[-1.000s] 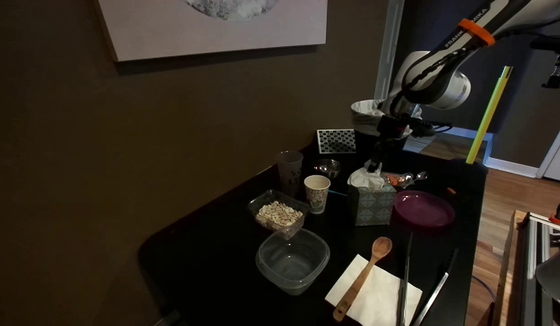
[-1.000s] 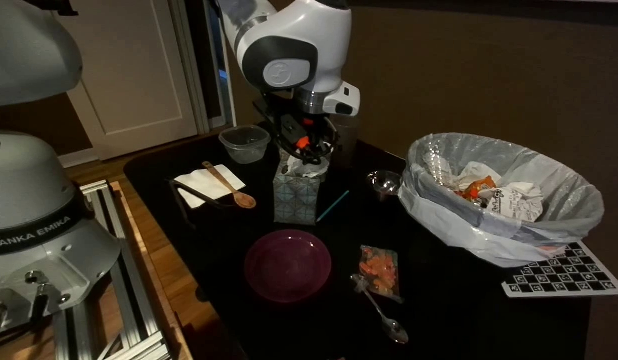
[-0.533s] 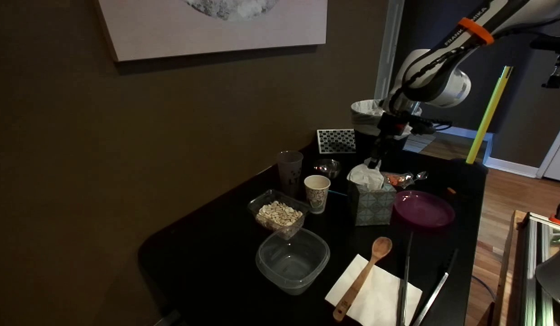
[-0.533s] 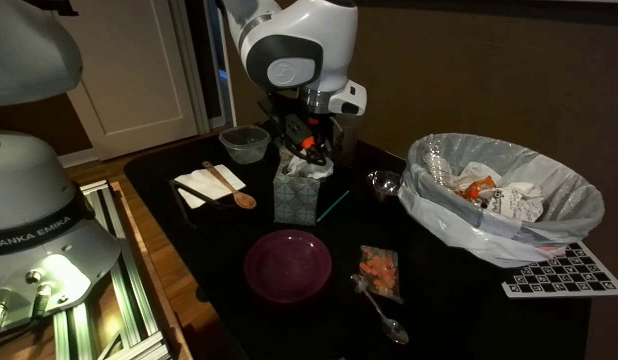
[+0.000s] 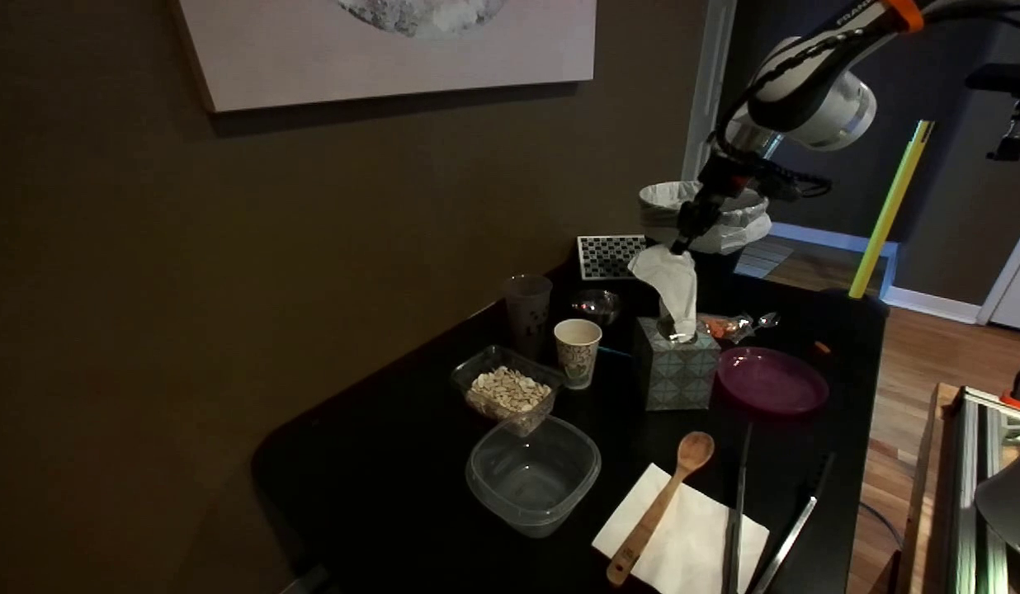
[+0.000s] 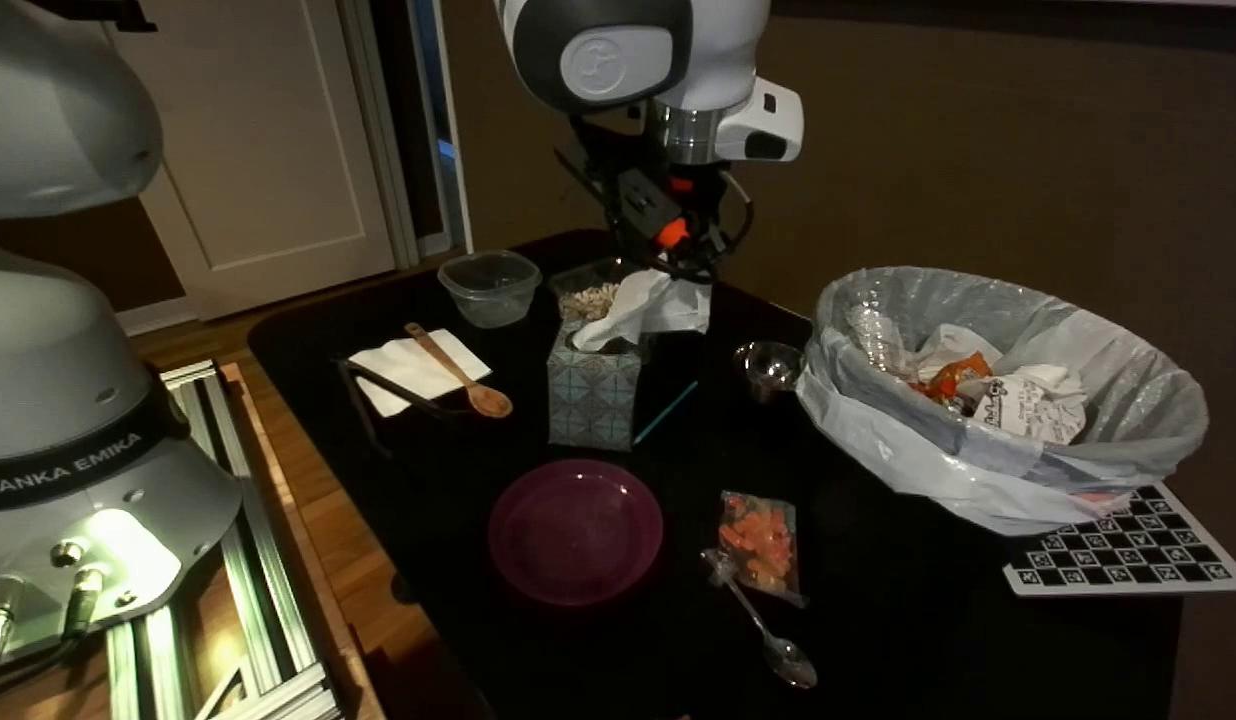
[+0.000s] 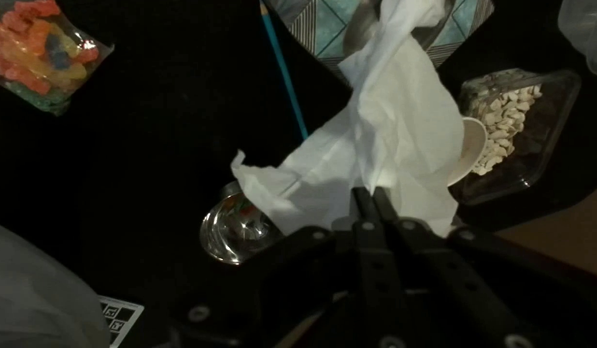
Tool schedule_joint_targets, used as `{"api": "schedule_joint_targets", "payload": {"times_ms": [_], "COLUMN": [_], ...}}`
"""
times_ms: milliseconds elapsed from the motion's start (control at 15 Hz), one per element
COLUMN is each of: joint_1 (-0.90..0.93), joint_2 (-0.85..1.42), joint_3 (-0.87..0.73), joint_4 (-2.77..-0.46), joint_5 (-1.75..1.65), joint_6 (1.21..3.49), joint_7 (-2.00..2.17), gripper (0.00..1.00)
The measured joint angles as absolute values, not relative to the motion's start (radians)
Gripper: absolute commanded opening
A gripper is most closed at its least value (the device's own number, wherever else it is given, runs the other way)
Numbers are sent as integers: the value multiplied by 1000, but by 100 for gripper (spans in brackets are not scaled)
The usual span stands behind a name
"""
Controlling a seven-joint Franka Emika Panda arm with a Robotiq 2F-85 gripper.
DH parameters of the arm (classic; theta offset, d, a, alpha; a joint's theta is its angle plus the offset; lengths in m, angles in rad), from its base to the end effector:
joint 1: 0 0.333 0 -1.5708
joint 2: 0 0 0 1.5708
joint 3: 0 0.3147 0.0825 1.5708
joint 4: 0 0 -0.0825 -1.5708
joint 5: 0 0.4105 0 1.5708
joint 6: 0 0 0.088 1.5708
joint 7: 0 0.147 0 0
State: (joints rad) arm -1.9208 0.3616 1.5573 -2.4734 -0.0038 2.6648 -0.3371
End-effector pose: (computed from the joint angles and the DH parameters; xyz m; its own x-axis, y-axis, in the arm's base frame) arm 0.4926 -0.1551 0.2520 0.9549 -0.0959 0.2809 -0.0159 -0.9616 -0.2741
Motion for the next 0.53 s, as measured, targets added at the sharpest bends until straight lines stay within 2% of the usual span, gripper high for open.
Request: {"api": "schedule_joint_targets", "payload": {"times_ms": [333, 533], "joint_1": [-2168, -2257], "joint_2": [435, 504], "joint_3": [1761, 1829], "joint_4": [-2452, -2445], "joint_5": [-18, -68], "joint_6": [2485, 2333], "joint_7": [-335, -330], "gripper": [0, 0]}}
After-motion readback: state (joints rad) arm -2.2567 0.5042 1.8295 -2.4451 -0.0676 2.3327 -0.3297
